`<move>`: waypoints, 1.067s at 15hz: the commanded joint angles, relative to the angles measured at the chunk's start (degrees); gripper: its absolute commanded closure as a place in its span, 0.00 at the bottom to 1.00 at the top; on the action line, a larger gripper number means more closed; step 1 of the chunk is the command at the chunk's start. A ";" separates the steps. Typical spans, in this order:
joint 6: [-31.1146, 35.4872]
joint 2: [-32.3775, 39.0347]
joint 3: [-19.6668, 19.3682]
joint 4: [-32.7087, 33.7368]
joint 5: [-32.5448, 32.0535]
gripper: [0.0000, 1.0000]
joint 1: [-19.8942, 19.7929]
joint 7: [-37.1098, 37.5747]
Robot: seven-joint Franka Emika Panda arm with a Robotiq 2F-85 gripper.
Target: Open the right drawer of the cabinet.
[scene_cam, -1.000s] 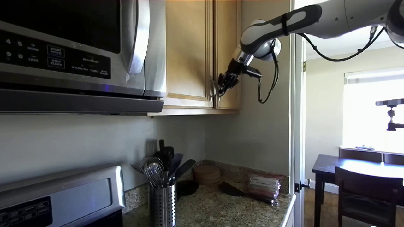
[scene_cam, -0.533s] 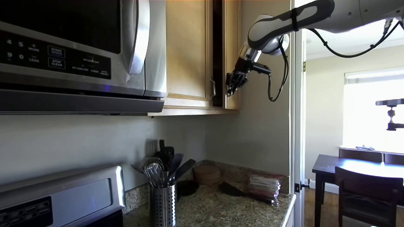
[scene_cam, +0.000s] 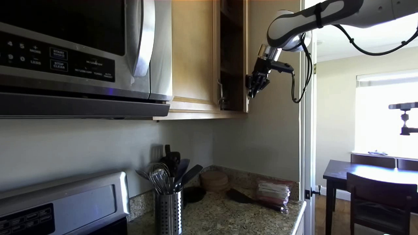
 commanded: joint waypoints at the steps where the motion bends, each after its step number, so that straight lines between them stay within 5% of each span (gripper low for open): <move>1: 0.33 -0.81 -1.83 -2.36 -5.15 0.91 -4.21 2.69; 16: -3.37 -5.67 -2.76 -6.19 -7.69 0.91 -8.83 5.70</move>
